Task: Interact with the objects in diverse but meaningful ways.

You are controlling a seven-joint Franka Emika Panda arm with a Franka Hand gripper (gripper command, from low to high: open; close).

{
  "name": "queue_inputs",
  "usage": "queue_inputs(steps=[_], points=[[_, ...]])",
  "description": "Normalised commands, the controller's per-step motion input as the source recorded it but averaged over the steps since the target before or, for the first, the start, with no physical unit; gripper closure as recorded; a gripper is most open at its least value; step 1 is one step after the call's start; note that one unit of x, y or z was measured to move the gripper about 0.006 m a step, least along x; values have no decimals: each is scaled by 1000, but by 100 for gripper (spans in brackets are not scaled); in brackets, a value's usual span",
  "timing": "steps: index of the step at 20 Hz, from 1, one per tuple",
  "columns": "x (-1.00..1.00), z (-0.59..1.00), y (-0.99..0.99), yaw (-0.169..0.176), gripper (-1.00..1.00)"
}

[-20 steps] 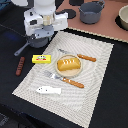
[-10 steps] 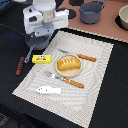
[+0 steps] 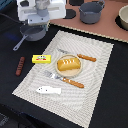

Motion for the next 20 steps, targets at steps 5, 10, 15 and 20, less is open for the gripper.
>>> queue_inputs(steps=[5,10,15,20], points=[[578,369,738,-1,100],[567,318,775,0,100],[599,323,759,0,100],[660,377,705,0,100]])
